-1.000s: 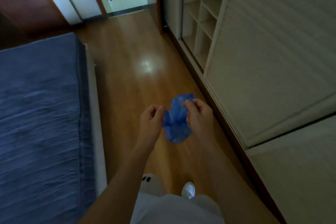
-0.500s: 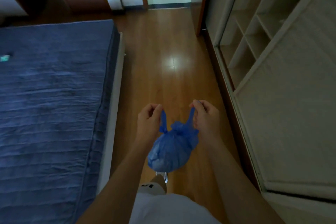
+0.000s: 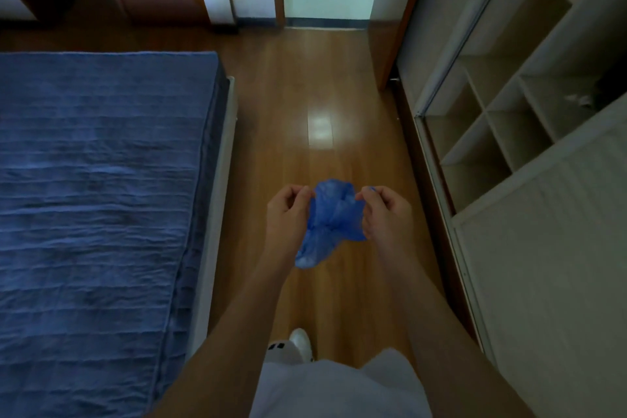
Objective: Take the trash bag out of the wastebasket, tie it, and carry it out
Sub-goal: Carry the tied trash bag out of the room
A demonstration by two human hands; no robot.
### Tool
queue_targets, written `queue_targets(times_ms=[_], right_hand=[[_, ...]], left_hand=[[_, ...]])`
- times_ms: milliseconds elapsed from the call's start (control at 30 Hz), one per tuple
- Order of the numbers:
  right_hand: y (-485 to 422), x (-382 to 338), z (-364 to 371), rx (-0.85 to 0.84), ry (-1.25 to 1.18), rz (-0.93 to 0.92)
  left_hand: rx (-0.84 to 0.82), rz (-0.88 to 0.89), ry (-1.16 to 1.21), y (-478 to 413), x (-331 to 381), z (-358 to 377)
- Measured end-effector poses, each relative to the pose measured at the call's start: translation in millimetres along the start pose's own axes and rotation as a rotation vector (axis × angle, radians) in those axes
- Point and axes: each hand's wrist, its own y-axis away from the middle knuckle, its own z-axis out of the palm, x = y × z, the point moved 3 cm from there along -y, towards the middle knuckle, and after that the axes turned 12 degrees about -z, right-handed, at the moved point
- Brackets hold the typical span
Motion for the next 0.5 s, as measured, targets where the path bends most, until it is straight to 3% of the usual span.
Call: queue_targets(times_ms=[500], right_hand=[[-185,15,64,-0.075,0.035,0.014]], left_hand=[[0.07,-0.064,-0.006,-172,41,20]])
